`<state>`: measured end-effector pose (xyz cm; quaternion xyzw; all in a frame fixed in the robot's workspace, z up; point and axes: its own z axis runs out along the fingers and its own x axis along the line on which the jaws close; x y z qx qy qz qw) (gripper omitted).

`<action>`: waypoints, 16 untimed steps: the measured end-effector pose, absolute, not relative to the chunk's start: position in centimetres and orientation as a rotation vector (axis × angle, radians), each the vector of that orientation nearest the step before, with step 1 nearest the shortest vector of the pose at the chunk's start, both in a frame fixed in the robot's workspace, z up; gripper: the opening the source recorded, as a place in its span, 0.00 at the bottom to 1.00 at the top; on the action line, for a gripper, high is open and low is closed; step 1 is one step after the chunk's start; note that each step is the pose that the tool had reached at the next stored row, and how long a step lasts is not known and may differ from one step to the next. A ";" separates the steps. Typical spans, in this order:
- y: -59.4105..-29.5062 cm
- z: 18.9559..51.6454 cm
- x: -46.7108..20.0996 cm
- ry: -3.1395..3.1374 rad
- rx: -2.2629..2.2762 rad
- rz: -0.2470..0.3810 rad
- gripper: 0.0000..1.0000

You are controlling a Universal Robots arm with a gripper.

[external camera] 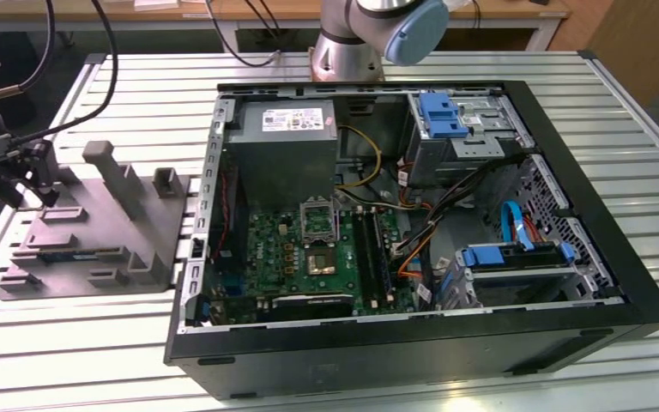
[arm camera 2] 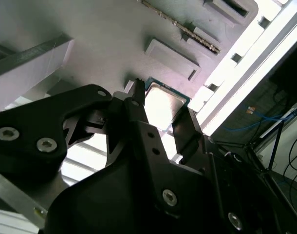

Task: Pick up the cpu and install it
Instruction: 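Pick up the cpu and move it towards the insertion slot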

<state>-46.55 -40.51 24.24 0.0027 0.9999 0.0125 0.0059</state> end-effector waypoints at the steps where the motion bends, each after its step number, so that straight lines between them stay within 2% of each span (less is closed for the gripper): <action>1: -40.5 24.2 -46.6 3.130 0.008 0.039 0.47; 16: -40.5 24.4 -46.6 3.130 0.008 0.039 0.47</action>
